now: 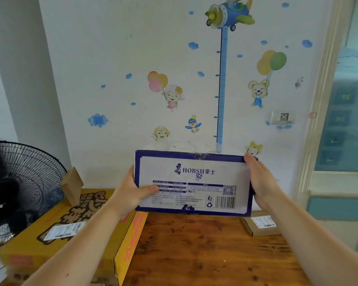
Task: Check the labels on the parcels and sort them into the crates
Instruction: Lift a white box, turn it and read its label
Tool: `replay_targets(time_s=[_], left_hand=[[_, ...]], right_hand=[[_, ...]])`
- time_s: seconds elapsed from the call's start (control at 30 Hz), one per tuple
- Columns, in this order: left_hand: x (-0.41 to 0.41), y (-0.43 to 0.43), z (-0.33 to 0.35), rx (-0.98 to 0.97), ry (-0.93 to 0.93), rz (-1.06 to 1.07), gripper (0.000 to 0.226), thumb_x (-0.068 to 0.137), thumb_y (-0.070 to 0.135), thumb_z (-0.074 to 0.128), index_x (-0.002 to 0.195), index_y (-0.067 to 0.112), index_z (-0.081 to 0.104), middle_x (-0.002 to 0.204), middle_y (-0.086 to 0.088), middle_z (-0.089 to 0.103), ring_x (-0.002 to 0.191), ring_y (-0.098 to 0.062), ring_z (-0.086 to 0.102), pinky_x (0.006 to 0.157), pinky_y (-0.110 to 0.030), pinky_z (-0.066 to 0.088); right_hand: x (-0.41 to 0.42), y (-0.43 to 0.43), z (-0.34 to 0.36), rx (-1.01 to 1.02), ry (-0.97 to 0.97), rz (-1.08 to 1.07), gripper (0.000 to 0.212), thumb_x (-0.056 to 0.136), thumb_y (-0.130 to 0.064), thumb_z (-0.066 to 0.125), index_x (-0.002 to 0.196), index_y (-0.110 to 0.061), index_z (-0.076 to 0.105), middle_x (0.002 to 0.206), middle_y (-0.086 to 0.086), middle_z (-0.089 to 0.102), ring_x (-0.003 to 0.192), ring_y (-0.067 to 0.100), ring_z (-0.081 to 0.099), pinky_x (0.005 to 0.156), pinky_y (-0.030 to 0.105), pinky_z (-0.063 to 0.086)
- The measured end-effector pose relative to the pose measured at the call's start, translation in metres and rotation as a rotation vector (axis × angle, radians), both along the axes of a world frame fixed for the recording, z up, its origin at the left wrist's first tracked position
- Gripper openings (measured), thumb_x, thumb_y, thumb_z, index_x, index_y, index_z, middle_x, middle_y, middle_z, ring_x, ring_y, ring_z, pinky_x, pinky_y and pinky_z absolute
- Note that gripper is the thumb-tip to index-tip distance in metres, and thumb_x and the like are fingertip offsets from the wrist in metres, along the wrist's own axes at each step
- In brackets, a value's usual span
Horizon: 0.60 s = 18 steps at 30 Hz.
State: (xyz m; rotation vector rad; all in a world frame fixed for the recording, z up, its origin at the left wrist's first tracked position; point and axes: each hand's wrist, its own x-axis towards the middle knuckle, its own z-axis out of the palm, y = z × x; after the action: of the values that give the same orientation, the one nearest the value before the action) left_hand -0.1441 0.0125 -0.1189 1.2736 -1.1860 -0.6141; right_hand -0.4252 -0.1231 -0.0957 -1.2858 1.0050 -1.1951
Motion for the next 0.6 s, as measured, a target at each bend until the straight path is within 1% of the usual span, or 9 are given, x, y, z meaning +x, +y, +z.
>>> replay_targets(time_s=[0.07, 0.1, 0.13, 0.2, 0.3, 0.4, 0.47, 0.53, 0.6], left_hand=[[0.0, 0.003, 0.001, -0.009, 0.081, -0.003, 0.084, 0.06, 0.065, 0.079, 0.126, 0.023, 0.047, 0.114, -0.002, 0.068, 0.105, -0.021, 0.068, 0.078, -0.034, 0.058], [-0.001, 0.005, 0.003, -0.004, 0.14, -0.021, 0.086, 0.062, 0.081, 0.064, 0.123, 0.022, 0.05, 0.114, -0.003, 0.068, 0.105, -0.021, 0.067, 0.085, -0.039, 0.055], [0.001, 0.005, 0.006, 0.011, 0.207, -0.024, 0.084, 0.068, 0.085, 0.048, 0.119, 0.019, 0.054, 0.114, -0.005, 0.069, 0.106, -0.022, 0.067, 0.09, -0.04, 0.05], [0.003, 0.002, 0.011, 0.053, 0.322, 0.0, 0.07, 0.082, 0.072, 0.036, 0.114, 0.013, 0.057, 0.112, -0.008, 0.069, 0.103, -0.025, 0.065, 0.09, -0.04, 0.045], [0.006, -0.004, 0.012, 0.132, 0.296, 0.018, 0.048, 0.092, 0.029, 0.06, 0.135, 0.009, 0.049, 0.116, -0.012, 0.069, 0.101, -0.029, 0.068, 0.08, -0.04, 0.052], [0.013, -0.003, 0.009, 0.157, 0.328, -0.003, 0.053, 0.09, 0.001, 0.061, 0.137, 0.015, 0.044, 0.122, -0.009, 0.064, 0.103, -0.029, 0.066, 0.076, -0.04, 0.055], [0.015, 0.0, 0.006, 0.166, 0.322, -0.014, 0.059, 0.087, -0.007, 0.061, 0.134, 0.021, 0.038, 0.123, -0.003, 0.059, 0.101, -0.027, 0.063, 0.069, -0.038, 0.056], [0.014, 0.002, 0.003, 0.184, 0.282, -0.034, 0.068, 0.083, -0.012, 0.063, 0.134, 0.023, 0.034, 0.126, -0.002, 0.055, 0.102, -0.026, 0.063, 0.063, -0.034, 0.058], [0.015, 0.0, 0.0, 0.182, 0.256, -0.033, 0.082, 0.079, -0.009, 0.07, 0.142, 0.025, 0.029, 0.129, -0.005, 0.054, 0.105, -0.028, 0.063, 0.068, -0.035, 0.06]], right_hand=[[-0.004, 0.002, 0.001, -0.014, -0.021, -0.01, 0.025, 0.098, -0.039, 0.051, 0.111, -0.02, 0.059, 0.099, 0.002, 0.065, 0.083, 0.018, 0.061, 0.07, 0.035, 0.048], [-0.006, 0.002, 0.0, -0.03, -0.022, -0.023, 0.016, 0.098, -0.03, 0.051, 0.107, -0.019, 0.058, 0.094, 0.003, 0.062, 0.077, 0.017, 0.057, 0.066, 0.033, 0.044], [-0.008, 0.002, -0.001, -0.046, -0.031, -0.027, 0.01, 0.098, -0.023, 0.052, 0.105, -0.019, 0.058, 0.092, 0.004, 0.06, 0.074, 0.016, 0.054, 0.065, 0.032, 0.043], [-0.009, 0.004, -0.005, -0.07, -0.042, -0.015, 0.015, 0.096, -0.01, 0.051, 0.104, -0.019, 0.059, 0.09, 0.004, 0.061, 0.073, 0.017, 0.055, 0.065, 0.031, 0.045], [-0.01, 0.006, -0.006, -0.079, -0.029, 0.046, 0.033, 0.092, 0.004, 0.048, 0.117, -0.016, 0.057, 0.099, 0.003, 0.064, 0.077, 0.017, 0.058, 0.062, 0.028, 0.047], [-0.014, -0.002, -0.01, -0.054, 0.053, 0.149, 0.062, 0.087, 0.011, 0.048, 0.143, -0.016, 0.042, 0.124, 0.003, 0.059, 0.094, 0.021, 0.06, 0.069, 0.031, 0.049], [-0.012, -0.003, -0.012, -0.045, 0.091, 0.193, 0.07, 0.09, 0.003, 0.054, 0.15, -0.025, 0.034, 0.138, -0.001, 0.053, 0.1, 0.017, 0.06, 0.082, 0.034, 0.049], [-0.007, -0.003, -0.016, -0.077, 0.174, 0.169, 0.061, 0.093, -0.02, 0.066, 0.144, -0.033, 0.037, 0.135, 0.001, 0.056, 0.101, 0.019, 0.063, 0.091, 0.042, 0.052], [-0.003, 0.0, -0.018, -0.079, 0.212, 0.104, 0.057, 0.089, -0.027, 0.071, 0.135, -0.027, 0.038, 0.126, 0.008, 0.059, 0.099, 0.027, 0.064, 0.083, 0.046, 0.056]])
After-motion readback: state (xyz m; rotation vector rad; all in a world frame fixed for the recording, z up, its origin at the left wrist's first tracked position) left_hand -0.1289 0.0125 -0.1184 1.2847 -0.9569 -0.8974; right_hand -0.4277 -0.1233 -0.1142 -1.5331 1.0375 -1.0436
